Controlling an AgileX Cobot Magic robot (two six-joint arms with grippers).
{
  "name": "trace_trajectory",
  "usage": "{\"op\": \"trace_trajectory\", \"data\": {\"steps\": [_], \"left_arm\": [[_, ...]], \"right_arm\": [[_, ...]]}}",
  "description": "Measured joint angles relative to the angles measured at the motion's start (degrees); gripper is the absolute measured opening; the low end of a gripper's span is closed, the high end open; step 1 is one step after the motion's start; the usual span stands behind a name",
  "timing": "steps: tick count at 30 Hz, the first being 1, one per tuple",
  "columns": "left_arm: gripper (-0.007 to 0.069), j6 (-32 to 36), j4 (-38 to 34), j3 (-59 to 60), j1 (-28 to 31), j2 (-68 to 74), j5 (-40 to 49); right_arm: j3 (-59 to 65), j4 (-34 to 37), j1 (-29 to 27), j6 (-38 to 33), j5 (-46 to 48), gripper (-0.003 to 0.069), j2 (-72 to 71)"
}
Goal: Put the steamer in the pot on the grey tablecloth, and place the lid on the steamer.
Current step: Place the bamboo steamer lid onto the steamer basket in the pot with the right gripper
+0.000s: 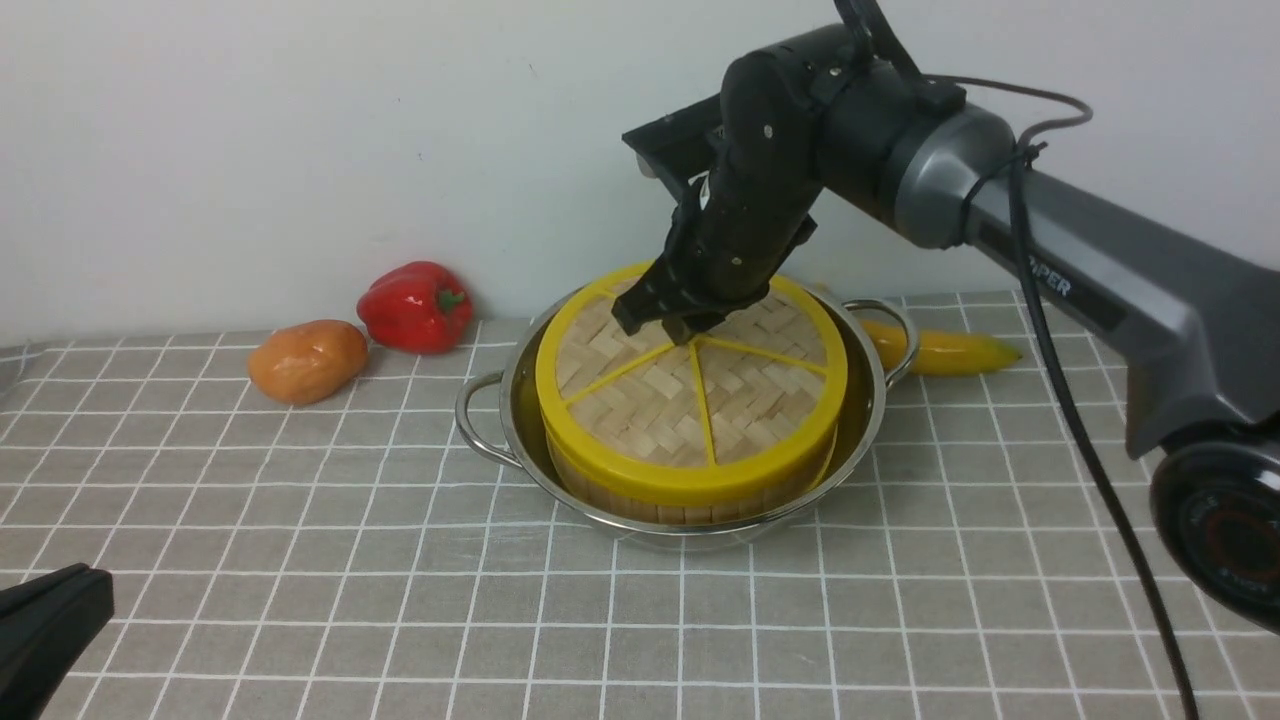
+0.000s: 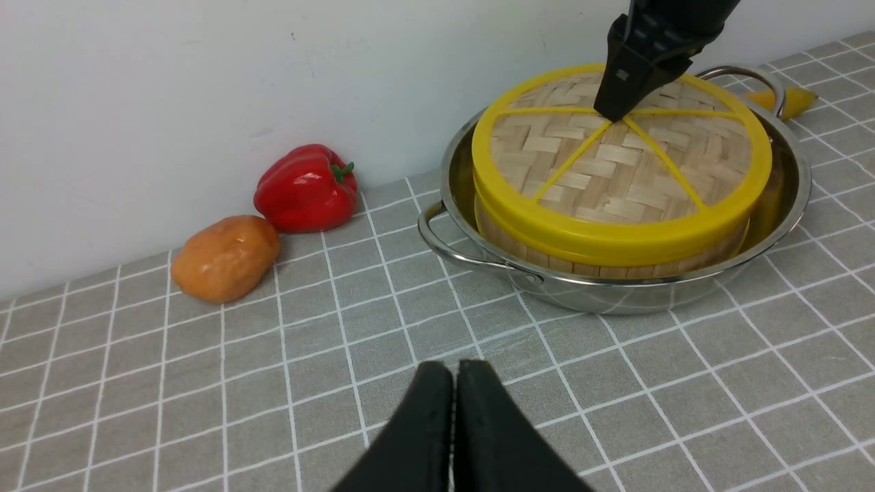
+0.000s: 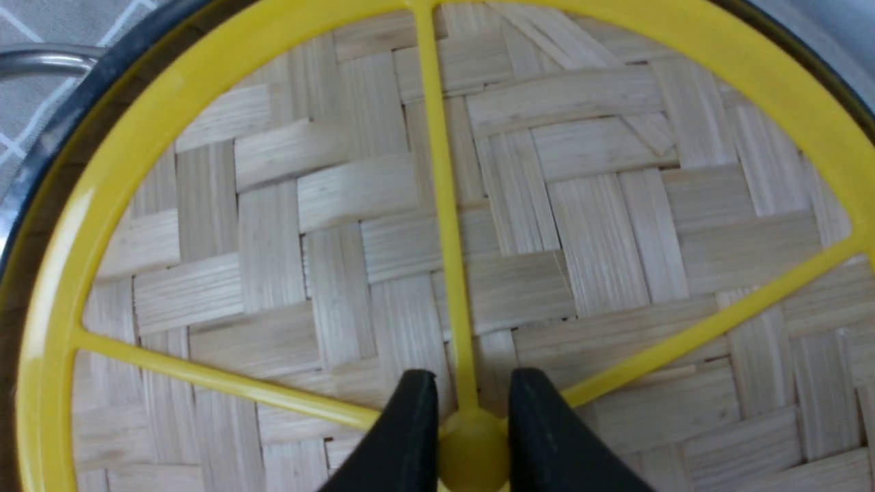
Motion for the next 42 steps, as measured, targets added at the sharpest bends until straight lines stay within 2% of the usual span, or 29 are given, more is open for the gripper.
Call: {"op": "trace_trajectory", "data": {"steps": [42], "left_arm": [[0.0002, 0.0, 0.0, 0.0, 0.0, 0.0, 0.0]], "right_arm": [[0.05, -0.33, -0.05, -1.29, -0.05, 0.0146, 0.0]]}}
